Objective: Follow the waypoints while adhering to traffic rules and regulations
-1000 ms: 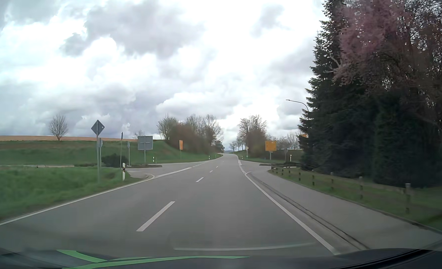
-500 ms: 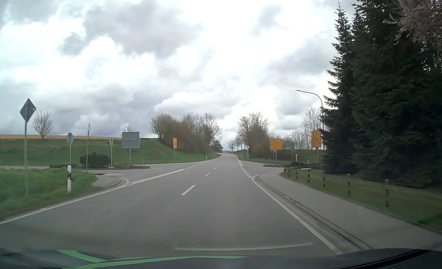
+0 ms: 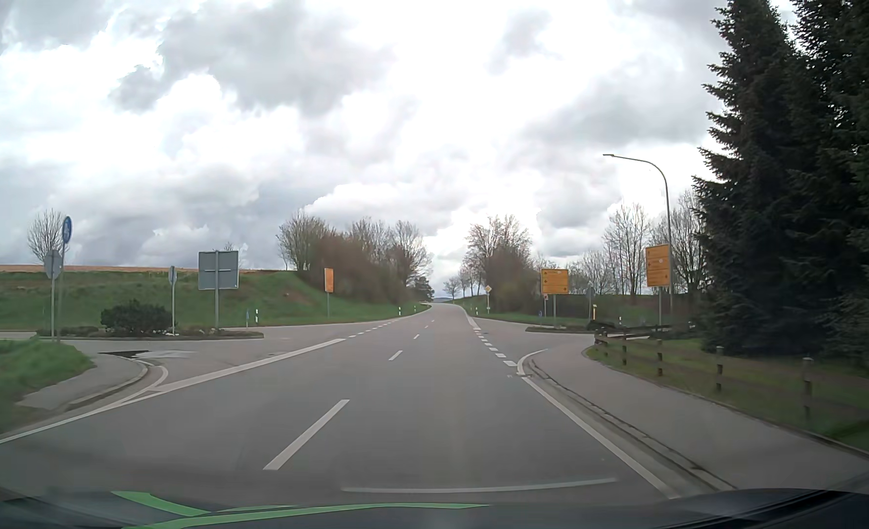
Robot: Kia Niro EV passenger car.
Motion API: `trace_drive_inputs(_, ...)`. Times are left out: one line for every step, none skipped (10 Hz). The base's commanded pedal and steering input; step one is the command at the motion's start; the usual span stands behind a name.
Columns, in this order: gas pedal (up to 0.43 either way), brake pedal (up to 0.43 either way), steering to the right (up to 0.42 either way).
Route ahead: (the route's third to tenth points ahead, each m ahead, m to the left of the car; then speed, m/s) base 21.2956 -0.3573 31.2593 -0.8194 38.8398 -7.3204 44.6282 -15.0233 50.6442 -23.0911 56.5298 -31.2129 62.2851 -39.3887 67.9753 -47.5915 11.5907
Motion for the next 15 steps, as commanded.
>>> trace_drive_inputs(0.0,0.189,0.012)
trace_drive_inputs(0.0,0.183,0.014)
trace_drive_inputs(0.0,0.183,0.016)
trace_drive_inputs(0.0,0.183,0.019)
trace_drive_inputs(0.0,0.183,0.025)
trace_drive_inputs(0.0,0.183,0.032)
trace_drive_inputs(0.0,0.183,0.04)
trace_drive_inputs(0.0,0.177,0.05)
trace_drive_inputs(0.0,0.171,0.06)
trace_drive_inputs(0.0,0.165,0.072)
trace_drive_inputs(0.0,0.159,0.081)
trace_drive_inputs(0.0,0.159,0.091)
trace_drive_inputs(0.0,0.146,0.1)
trace_drive_inputs(0.0,0.14,0.107)
trace_drive_inputs(0.0,0.122,0.117)
